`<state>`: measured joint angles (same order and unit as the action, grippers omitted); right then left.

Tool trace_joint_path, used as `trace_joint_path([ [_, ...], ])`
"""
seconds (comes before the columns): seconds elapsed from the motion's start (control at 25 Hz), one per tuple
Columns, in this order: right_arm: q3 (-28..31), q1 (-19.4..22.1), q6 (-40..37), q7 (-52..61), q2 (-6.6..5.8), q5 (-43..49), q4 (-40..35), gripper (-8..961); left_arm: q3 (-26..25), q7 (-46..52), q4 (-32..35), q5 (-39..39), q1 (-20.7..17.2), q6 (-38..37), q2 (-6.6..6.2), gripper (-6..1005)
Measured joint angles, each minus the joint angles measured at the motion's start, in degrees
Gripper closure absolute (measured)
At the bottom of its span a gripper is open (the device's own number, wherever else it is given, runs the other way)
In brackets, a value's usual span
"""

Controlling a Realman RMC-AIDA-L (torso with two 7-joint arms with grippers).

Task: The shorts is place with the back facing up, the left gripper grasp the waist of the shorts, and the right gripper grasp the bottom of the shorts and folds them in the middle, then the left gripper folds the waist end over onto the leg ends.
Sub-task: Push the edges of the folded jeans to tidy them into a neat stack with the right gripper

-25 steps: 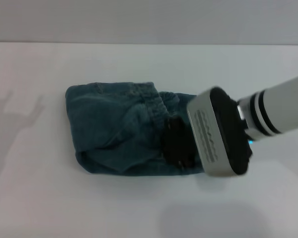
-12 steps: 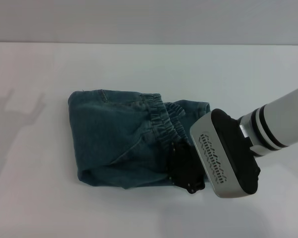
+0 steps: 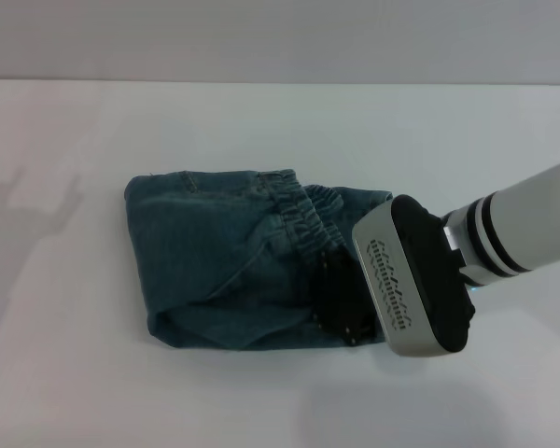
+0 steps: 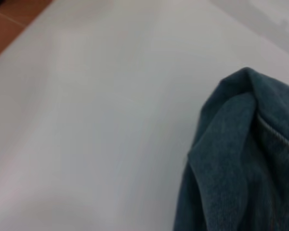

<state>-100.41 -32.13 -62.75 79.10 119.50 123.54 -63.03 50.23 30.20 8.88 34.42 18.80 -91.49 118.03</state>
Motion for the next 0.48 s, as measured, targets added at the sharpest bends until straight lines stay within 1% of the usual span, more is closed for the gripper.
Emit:
trace_joint_path([
  [0.16, 0.0, -0.1, 0.6, 0.7, -0.01, -2.0, -0.4, 948, 0.0, -0.1, 0.3, -0.1, -0.1, 0.0, 0.0, 211],
  [0.36, 0.0, 0.3, -0.8, 4.3, -0.07, -2.9, -2.9, 823, -0.1, -0.1, 0.8, -0.1, -0.5, -0.1, -0.04, 240],
  [0.48, -0.6, 1.9, -1.5, 5.0, 0.09, -4.1, -4.4, 747, -0.1, -0.1, 0.8, -0.2, -0.6, 0.1, -0.1, 258],
])
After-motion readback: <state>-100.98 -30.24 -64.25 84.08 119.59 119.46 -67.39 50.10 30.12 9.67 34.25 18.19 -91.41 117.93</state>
